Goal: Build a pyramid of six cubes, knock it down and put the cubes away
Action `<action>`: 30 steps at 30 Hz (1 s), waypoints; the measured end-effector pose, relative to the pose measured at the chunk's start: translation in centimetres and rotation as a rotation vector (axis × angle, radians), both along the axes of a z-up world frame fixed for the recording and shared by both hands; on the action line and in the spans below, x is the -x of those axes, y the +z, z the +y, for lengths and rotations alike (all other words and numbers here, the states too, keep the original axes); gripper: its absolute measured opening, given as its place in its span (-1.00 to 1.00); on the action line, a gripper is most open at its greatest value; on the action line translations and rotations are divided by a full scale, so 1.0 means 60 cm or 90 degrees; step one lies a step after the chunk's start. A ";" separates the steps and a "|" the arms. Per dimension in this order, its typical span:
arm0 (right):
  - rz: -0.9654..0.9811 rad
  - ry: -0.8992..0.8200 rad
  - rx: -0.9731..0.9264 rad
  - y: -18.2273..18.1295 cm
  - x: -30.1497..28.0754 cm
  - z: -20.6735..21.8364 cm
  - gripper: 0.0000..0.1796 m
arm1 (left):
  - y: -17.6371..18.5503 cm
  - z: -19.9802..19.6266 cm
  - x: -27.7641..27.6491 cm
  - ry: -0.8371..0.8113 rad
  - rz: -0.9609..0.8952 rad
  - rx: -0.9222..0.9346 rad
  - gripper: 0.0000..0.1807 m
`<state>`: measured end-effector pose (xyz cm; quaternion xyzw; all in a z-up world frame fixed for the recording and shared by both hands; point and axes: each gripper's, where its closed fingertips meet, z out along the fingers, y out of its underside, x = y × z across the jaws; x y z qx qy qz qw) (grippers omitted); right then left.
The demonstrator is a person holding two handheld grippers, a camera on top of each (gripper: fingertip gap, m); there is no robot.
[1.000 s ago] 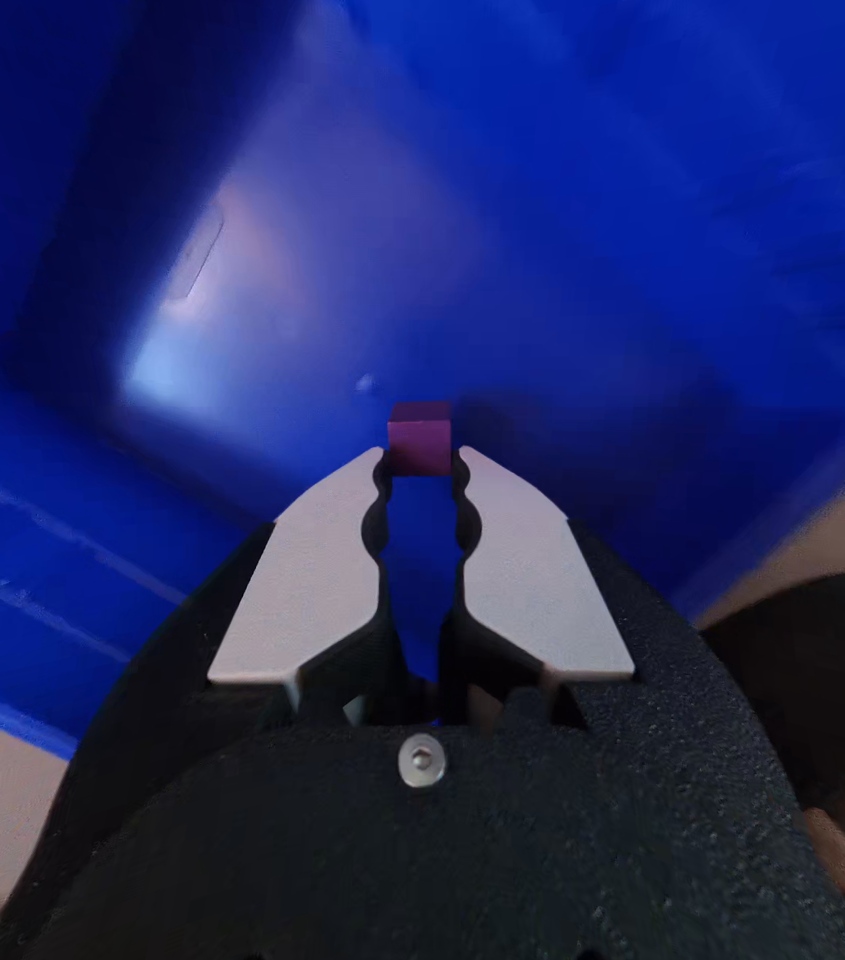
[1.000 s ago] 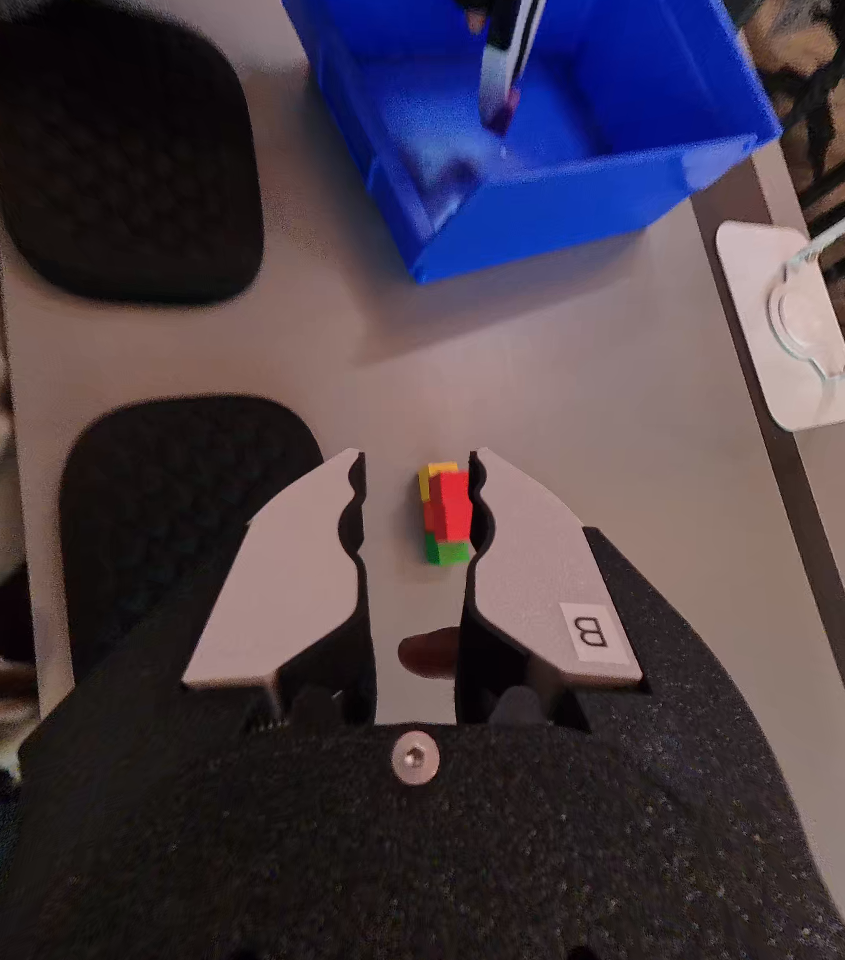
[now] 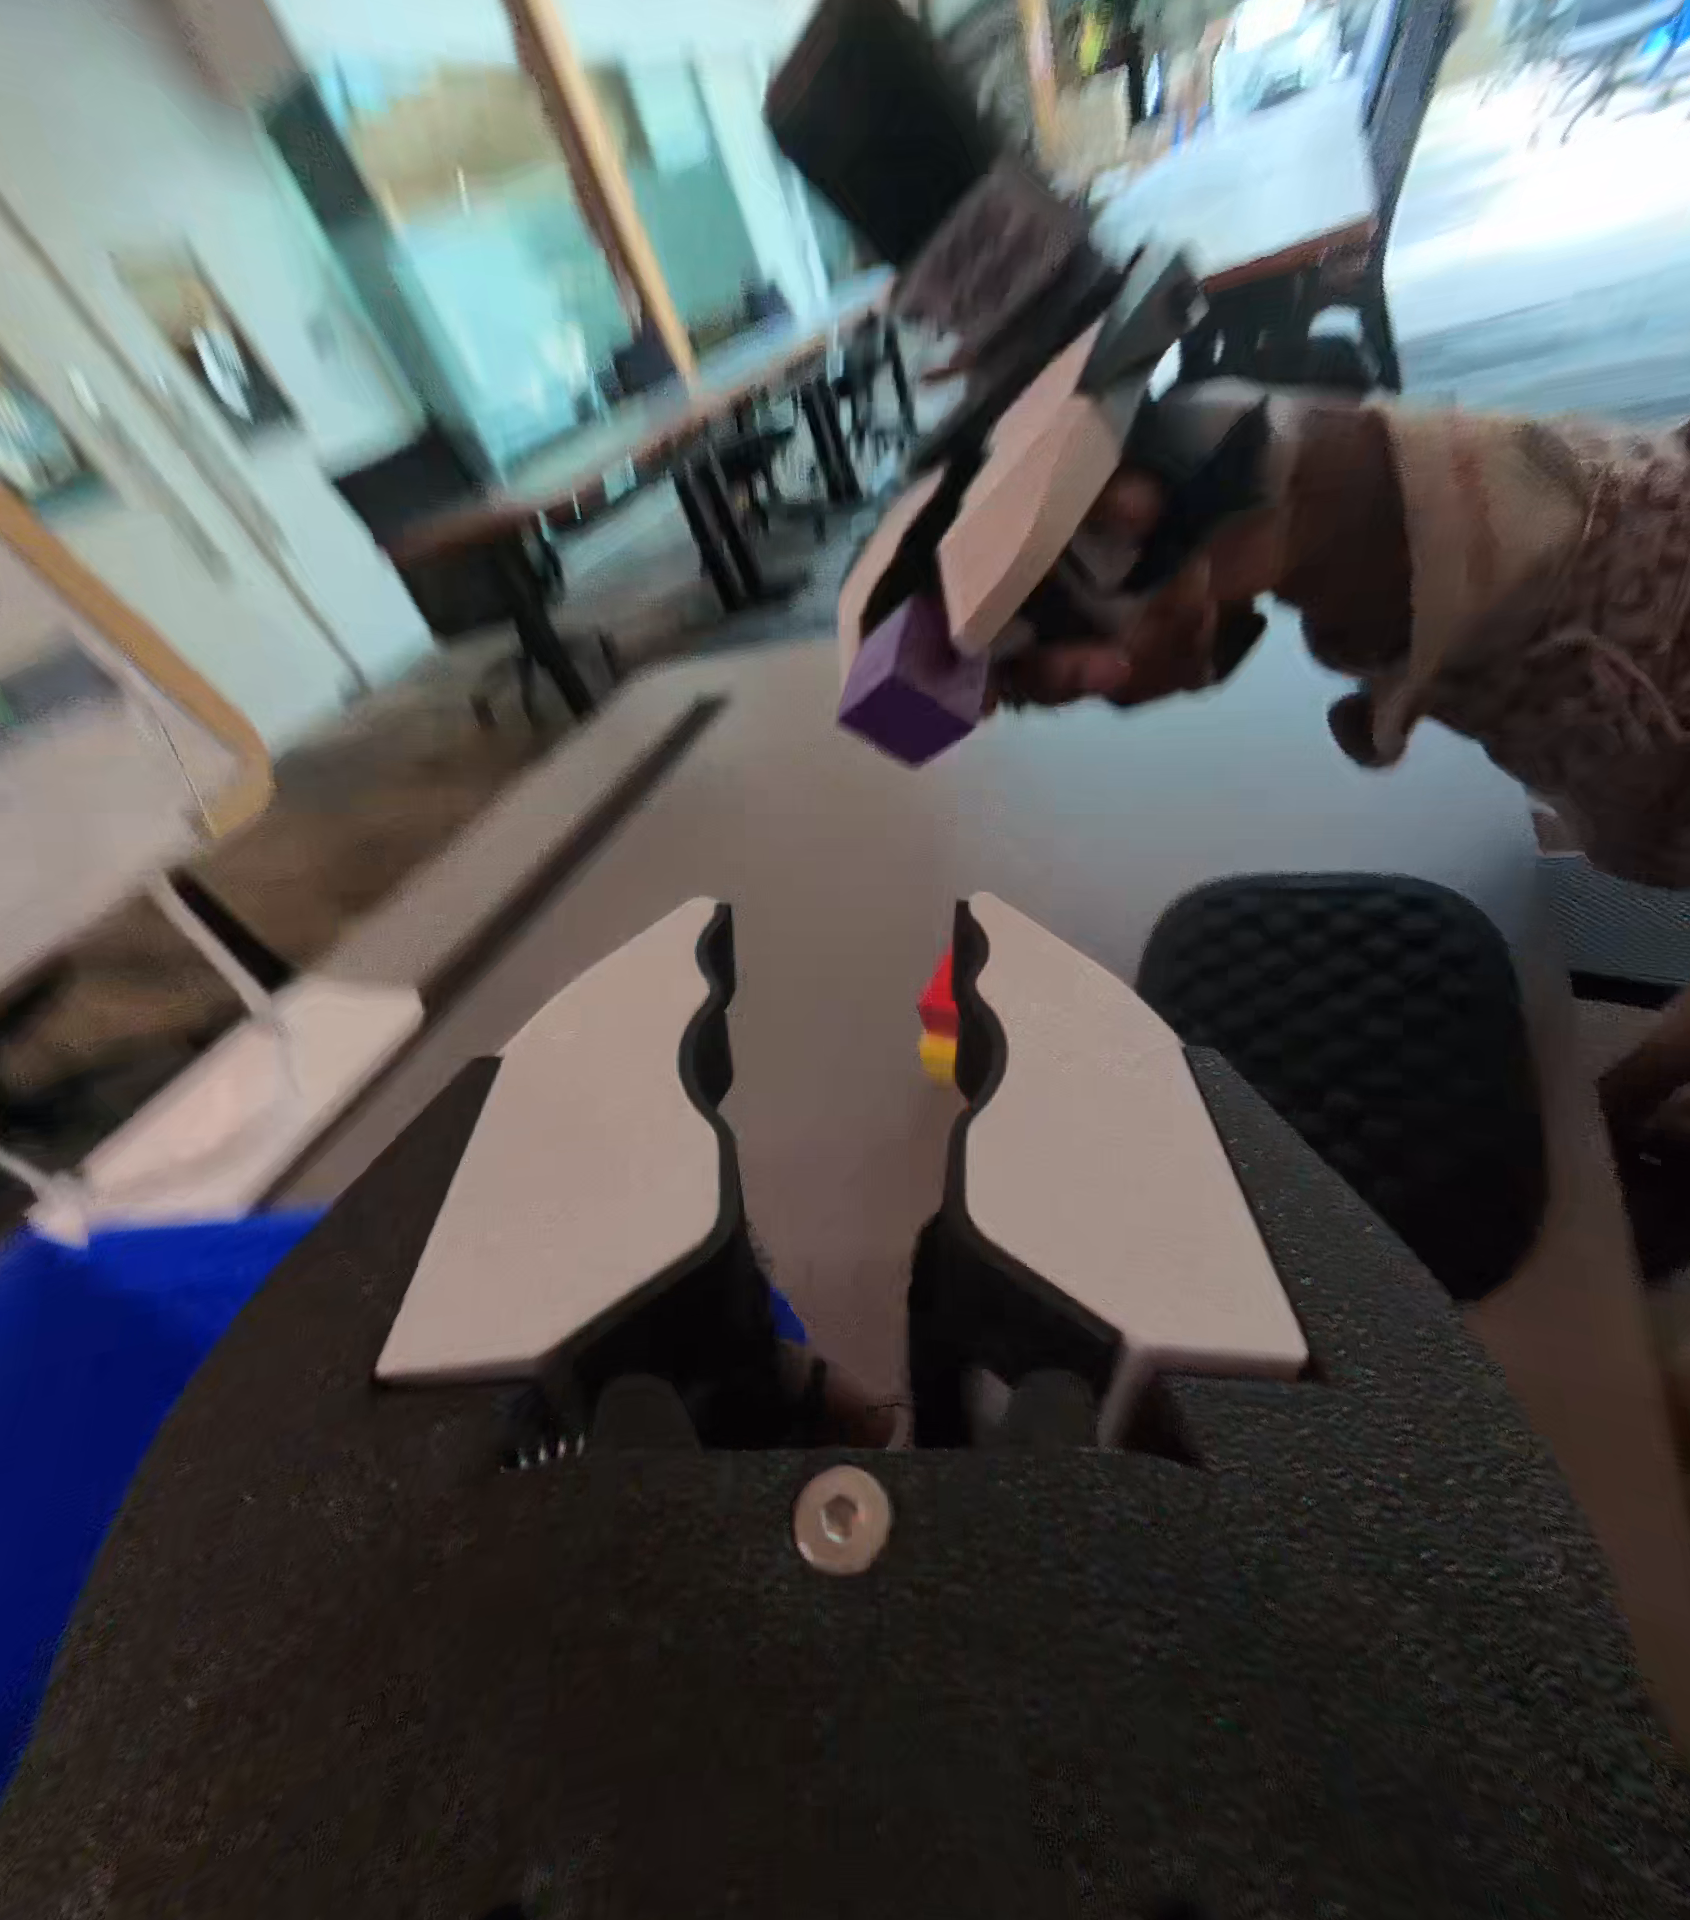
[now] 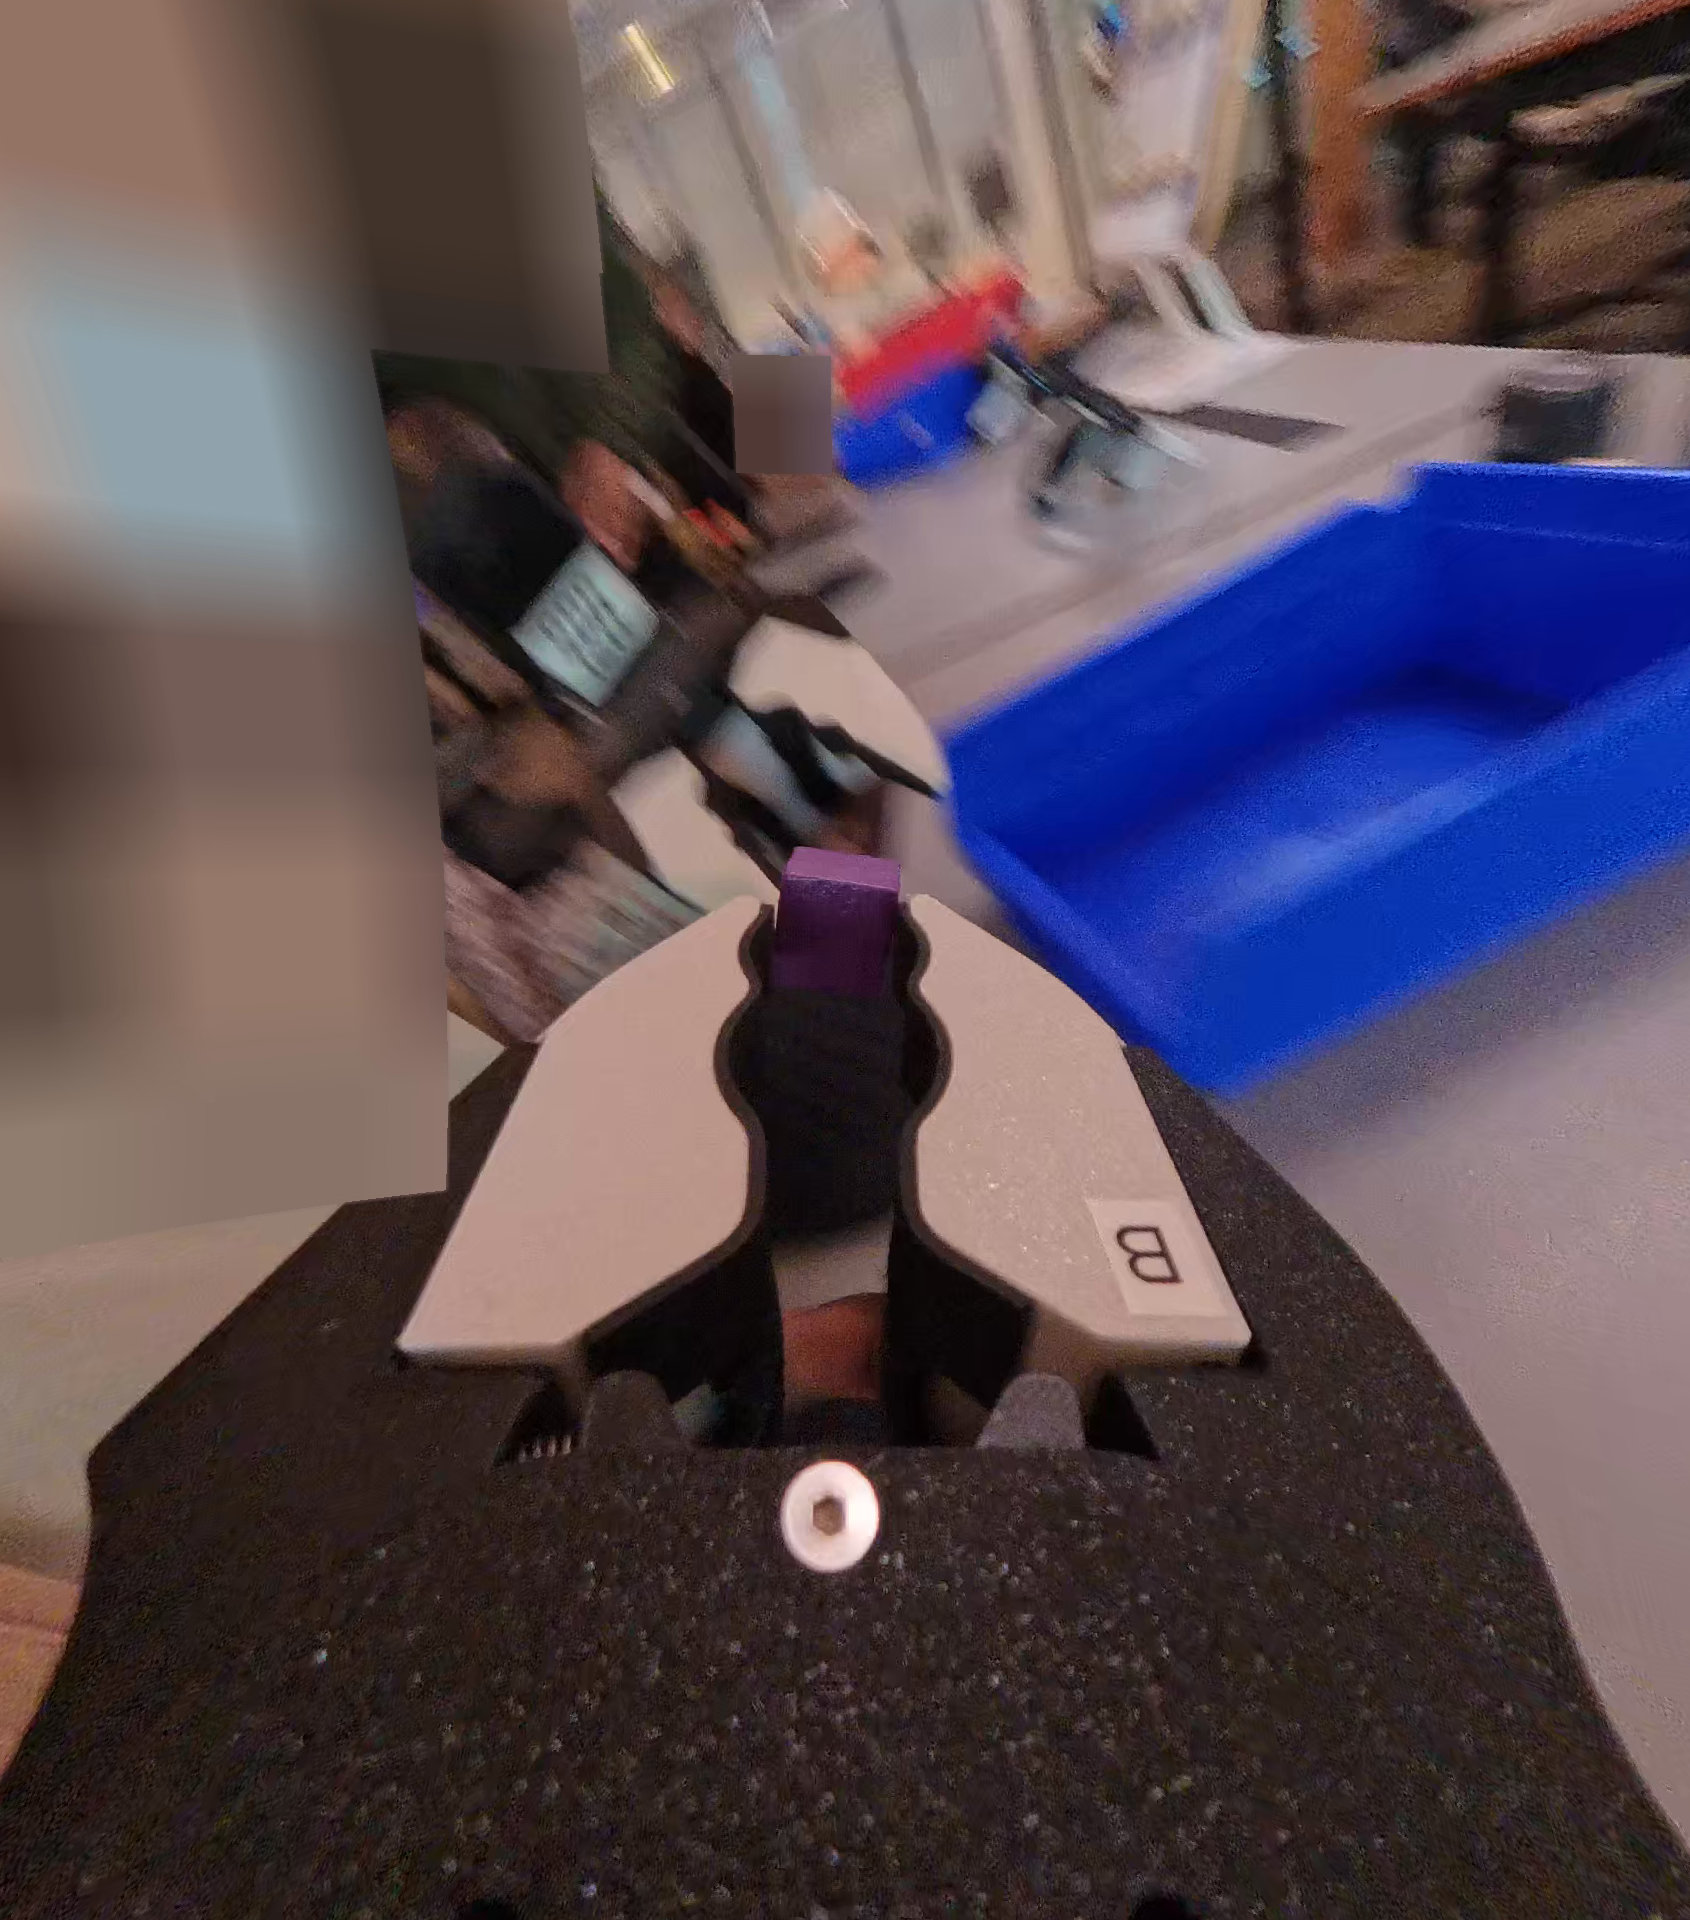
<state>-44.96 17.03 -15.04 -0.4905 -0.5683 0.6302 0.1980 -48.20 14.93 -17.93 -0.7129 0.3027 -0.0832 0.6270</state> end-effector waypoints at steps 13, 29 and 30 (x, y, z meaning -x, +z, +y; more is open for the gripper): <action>-0.455 0.113 -0.568 -0.238 -0.075 0.139 -0.77 | -0.058 -0.028 0.039 0.055 -0.115 0.202 -0.59; -0.507 0.146 -0.588 -0.259 -0.070 0.142 -0.76 | -0.085 -0.028 0.041 0.060 -0.084 0.237 -0.55; -0.507 0.147 -0.589 -0.260 -0.069 0.142 -0.76 | -0.087 -0.027 0.040 0.061 -0.080 0.241 -0.54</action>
